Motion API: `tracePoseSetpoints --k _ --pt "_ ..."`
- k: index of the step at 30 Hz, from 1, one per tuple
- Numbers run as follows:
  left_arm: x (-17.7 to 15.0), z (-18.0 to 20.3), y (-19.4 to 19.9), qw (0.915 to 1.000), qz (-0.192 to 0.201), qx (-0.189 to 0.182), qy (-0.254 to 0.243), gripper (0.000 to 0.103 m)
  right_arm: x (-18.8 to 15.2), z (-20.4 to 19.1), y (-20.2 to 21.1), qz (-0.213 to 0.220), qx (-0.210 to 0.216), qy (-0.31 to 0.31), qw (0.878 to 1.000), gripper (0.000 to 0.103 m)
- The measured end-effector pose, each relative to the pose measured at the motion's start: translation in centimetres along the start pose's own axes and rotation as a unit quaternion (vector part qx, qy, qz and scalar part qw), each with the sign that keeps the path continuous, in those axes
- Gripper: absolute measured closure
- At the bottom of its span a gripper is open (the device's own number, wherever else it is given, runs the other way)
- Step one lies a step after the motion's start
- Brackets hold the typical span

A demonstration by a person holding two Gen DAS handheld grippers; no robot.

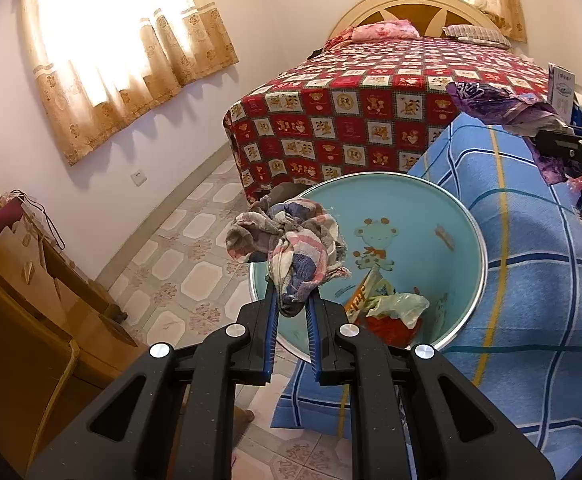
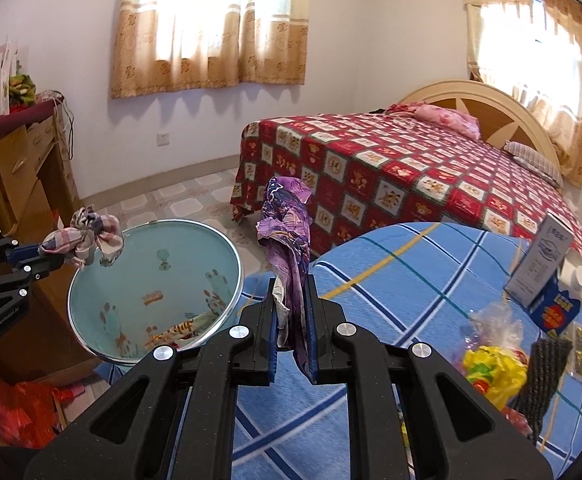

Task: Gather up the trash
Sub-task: 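Carry the rag and purple wrapper over the blue bin, then open the left tool over the bin while the right tool releases the purple wrapper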

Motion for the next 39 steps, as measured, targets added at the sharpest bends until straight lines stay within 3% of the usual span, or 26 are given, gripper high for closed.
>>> tracePoseSetpoints --k 39 --pt "-0.2 -0.9 -0.2 1.0 0.001 0.0 0.007 0.09 0.4 -4.2 -2.0 -0.009 0.031 0.041 0.999 0.091"
Point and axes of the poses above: each gripper's, at about its wrist camera, not at the fingertips, and y roughly against the way its jaws point, z to its right, x to its top, the point moved 1 cm from there along -y, roughly the way its jaws point, and after that the axes turned 10 degrees about -x, right-handed, at the moved point
